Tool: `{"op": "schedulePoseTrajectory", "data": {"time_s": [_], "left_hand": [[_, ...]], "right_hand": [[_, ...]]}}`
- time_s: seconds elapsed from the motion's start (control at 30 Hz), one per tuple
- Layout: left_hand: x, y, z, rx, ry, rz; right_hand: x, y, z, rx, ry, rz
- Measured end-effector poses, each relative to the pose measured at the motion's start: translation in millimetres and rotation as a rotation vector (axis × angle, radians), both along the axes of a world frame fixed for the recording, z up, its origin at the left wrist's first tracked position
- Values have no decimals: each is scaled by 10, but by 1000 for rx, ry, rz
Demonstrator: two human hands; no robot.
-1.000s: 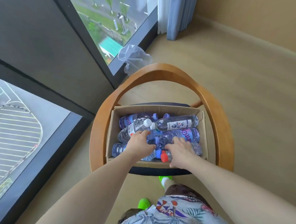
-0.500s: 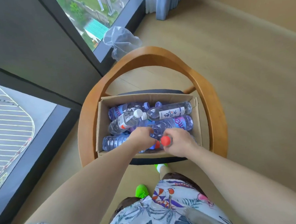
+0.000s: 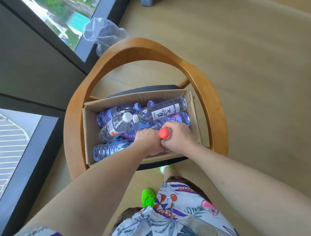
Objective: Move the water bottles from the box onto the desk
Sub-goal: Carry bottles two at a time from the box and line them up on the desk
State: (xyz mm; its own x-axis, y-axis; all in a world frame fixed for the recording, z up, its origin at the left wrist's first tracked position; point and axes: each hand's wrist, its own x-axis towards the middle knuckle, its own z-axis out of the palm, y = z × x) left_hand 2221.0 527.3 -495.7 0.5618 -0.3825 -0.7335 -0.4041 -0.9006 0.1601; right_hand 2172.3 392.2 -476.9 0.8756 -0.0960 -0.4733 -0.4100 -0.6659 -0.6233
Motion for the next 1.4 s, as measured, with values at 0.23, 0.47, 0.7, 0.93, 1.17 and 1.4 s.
{"op": "schedulePoseTrajectory", "data": {"time_s": [0.23, 0.47, 0.7, 0.93, 1.17, 1.4], "left_hand": [[62, -106, 352, -283, -67, 192], [178, -143, 764, -715, -157, 802], [350, -61, 1180, -893, -120, 1282], [657, 668, 1501, -749, -19, 1693], [234, 1813, 1789, -1024, 494, 2186], [-489, 2472, 1983, -1174, 346, 2545]], "right_hand": [[243, -115, 355, 73, -59, -200], [480, -198, 745, 225, -145, -470], [738, 13, 1097, 401, -181, -534], [1101, 496, 1373, 529, -83, -439], [1208, 1445, 1485, 644, 94, -223], [766, 2312, 1574, 549, 171, 128]]}}
